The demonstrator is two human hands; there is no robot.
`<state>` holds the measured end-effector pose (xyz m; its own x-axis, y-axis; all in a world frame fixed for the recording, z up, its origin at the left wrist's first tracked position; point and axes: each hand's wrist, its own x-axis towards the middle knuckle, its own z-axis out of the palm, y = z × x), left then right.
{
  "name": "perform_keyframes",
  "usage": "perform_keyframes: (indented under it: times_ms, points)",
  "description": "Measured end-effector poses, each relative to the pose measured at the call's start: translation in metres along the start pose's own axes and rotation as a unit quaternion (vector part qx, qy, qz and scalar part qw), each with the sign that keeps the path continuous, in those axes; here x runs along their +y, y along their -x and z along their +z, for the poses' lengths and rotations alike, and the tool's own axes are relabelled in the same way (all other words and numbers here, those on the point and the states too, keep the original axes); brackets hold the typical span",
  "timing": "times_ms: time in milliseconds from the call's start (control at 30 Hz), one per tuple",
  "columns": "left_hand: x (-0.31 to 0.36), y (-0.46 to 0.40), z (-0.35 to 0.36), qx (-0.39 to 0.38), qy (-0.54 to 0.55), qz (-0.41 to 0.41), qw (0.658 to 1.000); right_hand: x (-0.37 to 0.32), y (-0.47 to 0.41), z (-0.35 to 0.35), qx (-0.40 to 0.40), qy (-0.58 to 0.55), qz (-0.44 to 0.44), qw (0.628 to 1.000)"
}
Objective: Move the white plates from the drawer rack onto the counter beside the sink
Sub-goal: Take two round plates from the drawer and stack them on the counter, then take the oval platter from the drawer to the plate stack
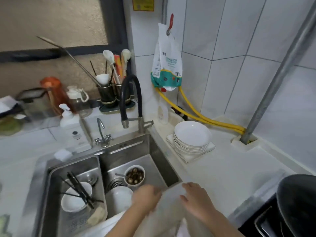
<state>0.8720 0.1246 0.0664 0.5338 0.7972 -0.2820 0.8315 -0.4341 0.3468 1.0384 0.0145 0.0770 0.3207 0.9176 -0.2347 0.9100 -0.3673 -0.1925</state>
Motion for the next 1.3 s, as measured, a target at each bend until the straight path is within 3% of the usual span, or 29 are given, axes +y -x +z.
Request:
perform_keyframes:
  times_ms: [300, 600, 833, 1100, 1300]
  points:
    - [-0.016, 0.144, 0.049, 0.034, 0.063, -0.126, 0.989, -0.035, 0.08, 0.046, -0.002, -0.039, -0.126, 0.991]
    - [-0.078, 0.265, 0.087, 0.017, 0.102, -0.27, 0.957, -0.098, 0.136, 0.093, -0.11, 0.017, -0.232, 0.966]
    - [-0.135, 0.371, 0.108, 0.035, 0.146, -0.38, 0.913, -0.184, 0.185, 0.129, -0.16, 0.048, -0.33, 0.929]
    - [-0.196, 0.486, 0.122, 0.049, 0.199, -0.446, 0.871, -0.288, 0.258, 0.173, -0.212, 0.078, -0.396, 0.89]
    - [-0.243, 0.543, 0.123, 0.056, 0.172, -0.452, 0.873, -0.349, 0.304, 0.206, -0.231, 0.076, -0.4, 0.884]
